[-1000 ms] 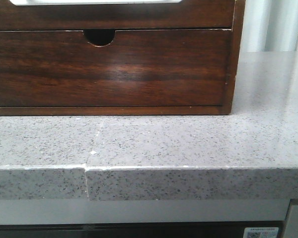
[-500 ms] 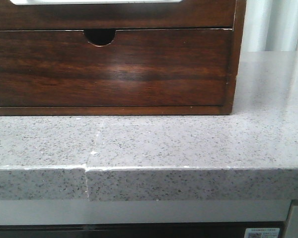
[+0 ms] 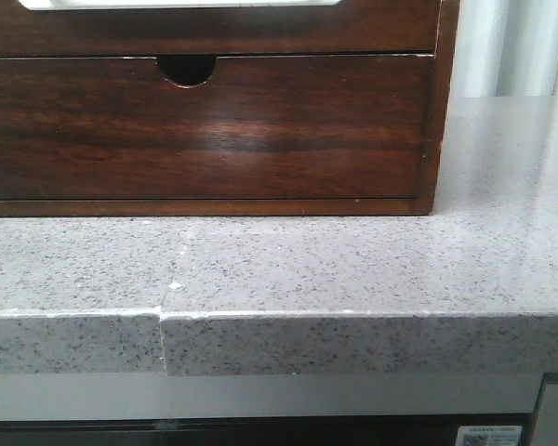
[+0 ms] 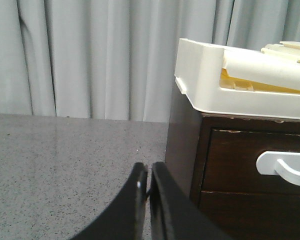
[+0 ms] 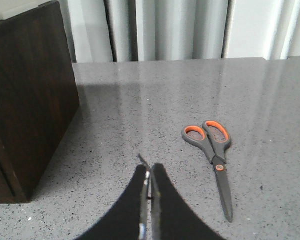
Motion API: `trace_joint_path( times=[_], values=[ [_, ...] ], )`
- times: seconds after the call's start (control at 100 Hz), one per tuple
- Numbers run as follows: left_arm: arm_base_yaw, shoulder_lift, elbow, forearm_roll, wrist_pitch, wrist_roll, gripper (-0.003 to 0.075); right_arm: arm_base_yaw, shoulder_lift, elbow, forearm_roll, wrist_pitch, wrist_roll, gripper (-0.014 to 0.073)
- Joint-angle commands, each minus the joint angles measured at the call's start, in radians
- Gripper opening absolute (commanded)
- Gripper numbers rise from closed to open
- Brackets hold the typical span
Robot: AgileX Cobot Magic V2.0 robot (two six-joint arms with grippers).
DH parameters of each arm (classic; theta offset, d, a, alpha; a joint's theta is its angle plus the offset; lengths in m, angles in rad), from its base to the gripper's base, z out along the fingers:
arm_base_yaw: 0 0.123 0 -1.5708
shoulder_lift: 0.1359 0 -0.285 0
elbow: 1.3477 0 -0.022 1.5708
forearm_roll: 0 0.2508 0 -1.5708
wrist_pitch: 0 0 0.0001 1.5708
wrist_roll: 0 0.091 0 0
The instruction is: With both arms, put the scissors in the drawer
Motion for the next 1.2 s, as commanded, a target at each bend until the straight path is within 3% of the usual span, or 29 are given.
trace_joint_path(
  times=[0.0, 0.83, 0.9, 0.97, 1.12, 1.19],
  values=[
    [0.003, 0.067, -0.083, -0.011, -0.019, 0.005, -0.002, -0.006, 0.078, -0.097, -0.016, -0.014, -0.009, -0.0069],
    [0.003, 0.092, -0.097, -0.011, -0.026, 0.005, -0.002, -0.006, 0.139, -0.142, -0.014, 0.008, -0.009, -0.0068],
    [0.003, 0.092, -0.095, 0.005, -0.028, 0.005, -0.0008, -0.006, 0.139, -0.142, -0.014, 0.008, -0.009, -0.0032],
    [0.003, 0.092, -0.092, 0.031, -0.026, 0.005, 0.0077, -0.006, 0.139, -0.142, -0.02, 0.008, -0.009, 0.0073],
    [0.003, 0.092, -0.091, 0.051, -0.026, 0.005, 0.0442, -0.006, 0.139, -0.142, -0.056, 0.008, -0.009, 0.0418],
    [0.003, 0.092, -0.091, 0.049, -0.026, 0.005, 0.0531, -0.006, 0.139, -0.142, -0.056, 0.008, -0.009, 0.05]
  ],
)
